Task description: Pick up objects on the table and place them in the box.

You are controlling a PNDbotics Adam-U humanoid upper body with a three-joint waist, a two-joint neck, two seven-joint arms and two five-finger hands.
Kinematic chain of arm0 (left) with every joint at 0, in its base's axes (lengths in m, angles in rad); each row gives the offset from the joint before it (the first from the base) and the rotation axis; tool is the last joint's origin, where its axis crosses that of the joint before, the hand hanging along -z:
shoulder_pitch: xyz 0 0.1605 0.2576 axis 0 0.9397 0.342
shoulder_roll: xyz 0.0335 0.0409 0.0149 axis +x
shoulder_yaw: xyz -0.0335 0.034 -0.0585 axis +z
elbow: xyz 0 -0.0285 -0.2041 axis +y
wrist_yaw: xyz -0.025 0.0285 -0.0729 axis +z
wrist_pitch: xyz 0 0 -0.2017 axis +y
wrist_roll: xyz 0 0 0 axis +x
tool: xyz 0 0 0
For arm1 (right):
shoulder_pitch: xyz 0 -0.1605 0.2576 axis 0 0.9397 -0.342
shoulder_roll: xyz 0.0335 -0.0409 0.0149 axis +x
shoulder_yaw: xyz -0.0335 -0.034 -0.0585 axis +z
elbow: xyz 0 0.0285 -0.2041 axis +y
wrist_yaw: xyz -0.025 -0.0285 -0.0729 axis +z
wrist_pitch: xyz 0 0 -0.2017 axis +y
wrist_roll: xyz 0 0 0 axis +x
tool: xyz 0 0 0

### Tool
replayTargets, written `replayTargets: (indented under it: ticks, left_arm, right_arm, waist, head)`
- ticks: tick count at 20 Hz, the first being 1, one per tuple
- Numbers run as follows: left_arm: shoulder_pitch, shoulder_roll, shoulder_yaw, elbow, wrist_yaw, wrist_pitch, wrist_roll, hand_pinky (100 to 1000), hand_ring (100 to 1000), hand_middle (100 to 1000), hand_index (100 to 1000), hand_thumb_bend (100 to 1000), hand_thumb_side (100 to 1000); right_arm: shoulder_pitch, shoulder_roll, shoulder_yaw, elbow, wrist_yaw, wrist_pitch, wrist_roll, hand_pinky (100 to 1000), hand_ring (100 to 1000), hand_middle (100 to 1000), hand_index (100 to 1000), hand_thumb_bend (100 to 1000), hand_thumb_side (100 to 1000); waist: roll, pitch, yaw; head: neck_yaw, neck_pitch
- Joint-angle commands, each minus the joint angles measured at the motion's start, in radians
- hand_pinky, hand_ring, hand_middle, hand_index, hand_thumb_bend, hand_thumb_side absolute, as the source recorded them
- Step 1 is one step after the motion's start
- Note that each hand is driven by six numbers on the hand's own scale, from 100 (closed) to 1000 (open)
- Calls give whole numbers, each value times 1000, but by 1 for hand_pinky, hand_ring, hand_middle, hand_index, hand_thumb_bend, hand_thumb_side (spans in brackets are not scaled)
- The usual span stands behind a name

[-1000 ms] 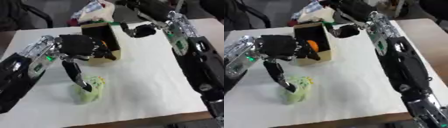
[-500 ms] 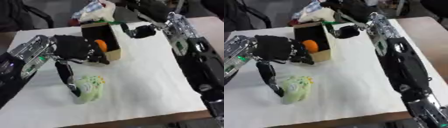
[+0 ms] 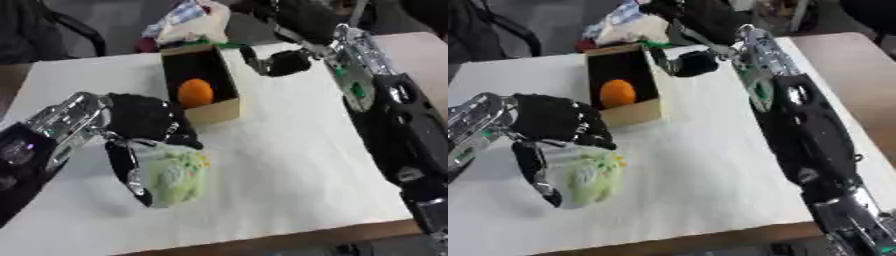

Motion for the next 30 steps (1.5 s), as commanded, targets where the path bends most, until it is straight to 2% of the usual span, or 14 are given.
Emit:
replayTargets:
  ticks: [1,5,7,9,11,12,13,14,20,24,30]
  left_arm:
    - [-6,4,4,17,-45,-70,-44,846,832,810,1000,738,901]
    - [2,-14,16,40,-98,-70,0,837,823,802,1000,704,862]
    - [8,-27,32,49,-125,-70,27,815,795,774,982,661,776]
    - [15,-42,50,52,-146,-70,57,774,735,709,935,589,599]
    - [20,-52,63,51,-139,-70,86,748,656,622,881,478,342]
    - [22,-54,68,50,-128,-70,101,736,621,589,856,419,292]
    - [23,-53,72,48,-115,-70,116,732,612,580,848,397,282]
    - [23,-51,74,47,-103,-70,131,719,583,551,821,313,252]
    - [24,-20,94,39,-25,-70,218,705,547,520,793,102,219]
    - [13,6,139,51,31,-70,239,691,539,511,790,100,219]
    - [-42,-16,269,184,122,-70,201,678,534,507,795,100,226]
  right_arm:
    - [-16,-9,-3,-10,-11,3,1,831,775,852,991,100,613]
    - [-16,-9,-4,-9,-13,3,1,830,774,852,991,100,617]
    - [-16,-9,-5,-9,-15,5,0,830,774,852,991,100,623]
    - [-16,-9,-4,-8,-17,5,1,830,774,852,992,100,630]
    - [-16,-9,-5,-8,-19,6,0,829,773,852,991,100,632]
    - [-16,-9,-6,-8,-20,7,0,829,773,851,992,100,633]
    - [-16,-9,-6,-9,-20,8,0,829,773,851,992,100,634]
    - [-15,-9,-6,-9,-21,8,-1,829,773,851,992,100,637]
    - [-14,-11,-7,-6,-23,10,0,828,772,850,992,100,647]
    - [-11,-12,-7,-5,-27,11,-2,827,771,849,992,100,658]
    - [-4,-13,0,-5,-47,4,0,824,768,848,993,100,667]
  waist:
    - [0,-16,-1]
    - [-2,-14,-2]
    - [-4,-13,-2]
    - [-7,-12,-3]
    - [-8,-12,-3]
    - [-9,-12,-3]
    - [-9,-11,-3]
    - [-9,-11,-3]
    - [-9,-11,-3]
    - [-9,-12,-3]
    - [-12,-15,-3]
  head:
    - [-1,3]
    - [-2,2]
    - [-4,0]
    - [-5,-1]
    - [-6,-2]
    - [-7,-3]
    - [-8,-3]
    - [-8,-3]
    - [-12,-4]
    - [-13,-5]
    - [-17,-7]
